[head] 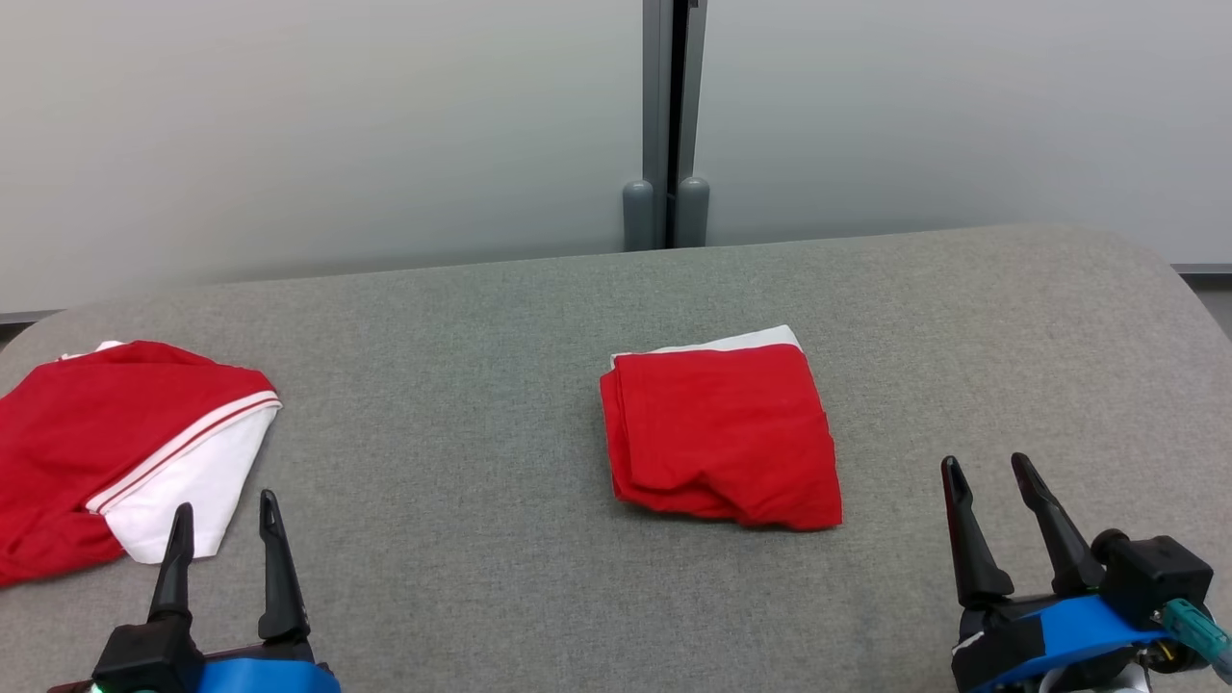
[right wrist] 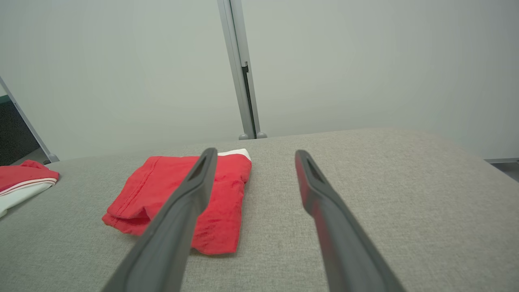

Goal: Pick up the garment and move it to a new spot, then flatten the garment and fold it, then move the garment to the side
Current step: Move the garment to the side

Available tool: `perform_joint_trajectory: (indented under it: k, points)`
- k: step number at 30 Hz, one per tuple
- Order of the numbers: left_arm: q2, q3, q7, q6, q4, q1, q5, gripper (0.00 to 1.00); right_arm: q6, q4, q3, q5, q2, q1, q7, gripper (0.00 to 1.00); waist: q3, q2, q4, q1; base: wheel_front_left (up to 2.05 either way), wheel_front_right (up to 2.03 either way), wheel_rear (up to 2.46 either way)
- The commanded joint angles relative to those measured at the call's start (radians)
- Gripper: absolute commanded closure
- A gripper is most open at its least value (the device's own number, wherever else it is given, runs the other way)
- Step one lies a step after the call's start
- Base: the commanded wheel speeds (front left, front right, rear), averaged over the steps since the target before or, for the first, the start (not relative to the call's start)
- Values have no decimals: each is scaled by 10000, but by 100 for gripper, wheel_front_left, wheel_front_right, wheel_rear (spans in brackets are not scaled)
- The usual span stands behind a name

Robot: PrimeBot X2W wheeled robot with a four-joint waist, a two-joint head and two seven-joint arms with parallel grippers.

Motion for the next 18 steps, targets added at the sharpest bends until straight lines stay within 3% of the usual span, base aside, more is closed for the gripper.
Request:
perform_joint_trajectory:
  k: [1,10,18]
  points:
    - [76,-6,-28,47,19,132,70,0,6,-71,-35,-76,25,184,65,0,-3,0,5,0,0,0,0]
    - [118,-52,-28,74,31,51,25,0,6,65,-139,-136,58,49,205,0,20,0,44,0,0,0,0]
    - [165,-149,-28,99,-52,-337,32,0,6,357,129,-144,-114,-1438,618,0,456,0,143,0,0,0,0]
